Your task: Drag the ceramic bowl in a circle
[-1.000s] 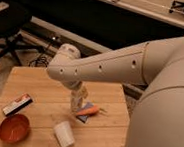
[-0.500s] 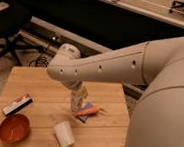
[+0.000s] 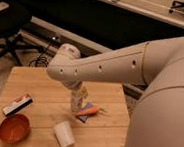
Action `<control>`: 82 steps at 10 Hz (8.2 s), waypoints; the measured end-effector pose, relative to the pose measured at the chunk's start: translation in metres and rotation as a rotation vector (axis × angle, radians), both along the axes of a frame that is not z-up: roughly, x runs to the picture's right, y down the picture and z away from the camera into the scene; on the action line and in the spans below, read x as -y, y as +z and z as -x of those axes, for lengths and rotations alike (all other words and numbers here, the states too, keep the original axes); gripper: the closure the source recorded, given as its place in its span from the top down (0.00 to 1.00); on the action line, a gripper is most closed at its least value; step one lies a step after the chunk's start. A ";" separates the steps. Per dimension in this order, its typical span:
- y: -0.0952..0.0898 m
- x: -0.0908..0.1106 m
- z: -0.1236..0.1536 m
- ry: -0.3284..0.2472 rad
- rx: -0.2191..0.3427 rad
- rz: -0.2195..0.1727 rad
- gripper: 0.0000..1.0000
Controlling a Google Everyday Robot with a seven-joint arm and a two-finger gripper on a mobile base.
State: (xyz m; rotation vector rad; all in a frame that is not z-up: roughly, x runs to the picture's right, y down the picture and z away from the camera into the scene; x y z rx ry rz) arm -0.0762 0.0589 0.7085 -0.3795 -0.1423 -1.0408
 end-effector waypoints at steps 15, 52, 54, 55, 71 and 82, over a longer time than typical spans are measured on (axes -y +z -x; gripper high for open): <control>-0.084 -0.175 0.214 -0.410 0.457 0.074 0.80; 0.061 -0.154 0.249 -0.646 0.352 0.168 0.00; 0.079 -0.144 0.232 -0.617 0.303 0.178 0.00; 0.086 -0.137 0.213 -0.598 0.262 0.181 0.00; -0.068 -0.251 0.178 -1.279 0.323 0.079 0.00; -0.037 -0.232 0.313 -1.249 0.453 -0.046 0.00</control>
